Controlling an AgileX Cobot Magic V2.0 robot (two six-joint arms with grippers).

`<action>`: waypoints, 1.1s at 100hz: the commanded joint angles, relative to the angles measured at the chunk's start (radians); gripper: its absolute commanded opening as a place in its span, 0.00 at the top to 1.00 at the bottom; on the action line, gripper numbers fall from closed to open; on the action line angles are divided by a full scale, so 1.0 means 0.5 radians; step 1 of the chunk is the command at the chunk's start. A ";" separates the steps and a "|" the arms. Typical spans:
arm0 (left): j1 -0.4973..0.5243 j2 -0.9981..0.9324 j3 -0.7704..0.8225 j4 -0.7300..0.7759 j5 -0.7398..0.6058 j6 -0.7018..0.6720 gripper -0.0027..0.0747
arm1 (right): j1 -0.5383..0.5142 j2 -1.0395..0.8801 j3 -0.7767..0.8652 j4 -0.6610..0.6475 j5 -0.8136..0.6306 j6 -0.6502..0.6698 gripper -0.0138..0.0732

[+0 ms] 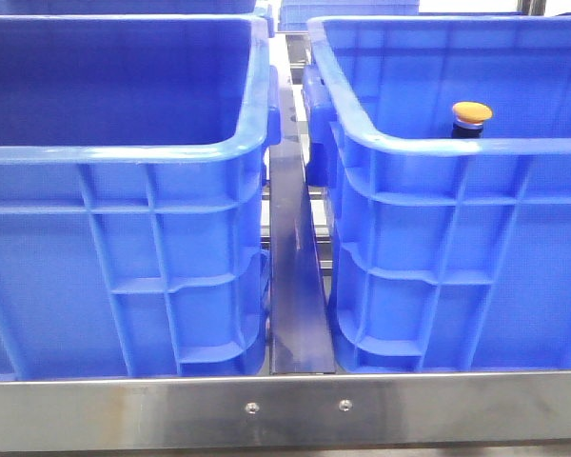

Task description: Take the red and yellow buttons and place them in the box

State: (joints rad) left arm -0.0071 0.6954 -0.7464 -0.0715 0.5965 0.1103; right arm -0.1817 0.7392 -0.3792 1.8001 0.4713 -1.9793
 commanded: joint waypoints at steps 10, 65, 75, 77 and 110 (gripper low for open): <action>0.015 -0.353 0.185 -0.014 -0.326 -0.025 0.99 | 0.043 -0.021 -0.050 0.195 0.139 0.033 0.96; 0.015 -1.020 0.590 -0.011 -0.448 -0.008 0.99 | 0.043 -0.813 0.305 0.195 0.197 0.033 0.96; 0.015 -1.069 0.607 -0.011 -0.448 -0.007 0.99 | 0.043 -0.992 0.392 0.195 0.187 0.033 0.96; 0.015 -1.076 0.607 -0.011 -0.444 -0.007 0.99 | 0.043 -1.027 0.401 0.195 0.183 0.033 0.96; 0.015 -1.082 0.607 0.017 -0.441 -0.007 0.99 | 0.043 -1.227 0.467 0.195 0.176 0.033 0.96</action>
State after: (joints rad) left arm -0.0017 0.1430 -0.4190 -0.0620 0.4577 0.1103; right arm -0.1629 0.1185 -0.1224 1.7920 0.5443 -1.9659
